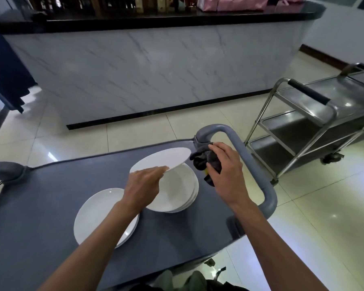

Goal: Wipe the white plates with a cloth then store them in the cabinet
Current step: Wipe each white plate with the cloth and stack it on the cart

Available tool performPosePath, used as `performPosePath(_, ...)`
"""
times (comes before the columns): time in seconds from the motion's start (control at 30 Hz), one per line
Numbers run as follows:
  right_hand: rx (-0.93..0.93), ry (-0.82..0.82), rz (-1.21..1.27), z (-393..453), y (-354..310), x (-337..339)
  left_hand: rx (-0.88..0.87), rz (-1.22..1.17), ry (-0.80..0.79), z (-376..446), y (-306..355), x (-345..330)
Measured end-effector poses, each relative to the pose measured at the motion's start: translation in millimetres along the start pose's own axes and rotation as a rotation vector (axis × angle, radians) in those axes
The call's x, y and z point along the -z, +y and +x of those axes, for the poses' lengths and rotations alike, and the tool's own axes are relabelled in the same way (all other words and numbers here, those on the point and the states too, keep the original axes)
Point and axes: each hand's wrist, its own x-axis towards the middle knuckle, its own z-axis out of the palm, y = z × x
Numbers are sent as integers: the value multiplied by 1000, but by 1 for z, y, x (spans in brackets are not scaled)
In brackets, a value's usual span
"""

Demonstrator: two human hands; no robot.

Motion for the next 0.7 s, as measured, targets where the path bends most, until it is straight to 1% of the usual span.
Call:
performPosePath(0.2, 0, -27, 43, 1, 20, 6, -98, 103, -76, -12, 9, -23)
performPosePath(0.4, 12, -80, 64, -6, 32, 2, -176, 88, -77, -28, 12, -37)
performPosePath(0.57, 21, -92, 101, -9, 38, -1, -240, 114, -197, -47, 4, -45)
performPosePath(0.7, 41, -106, 109, -14, 42, -6, -282, 109, -251, -58, 1, -49)
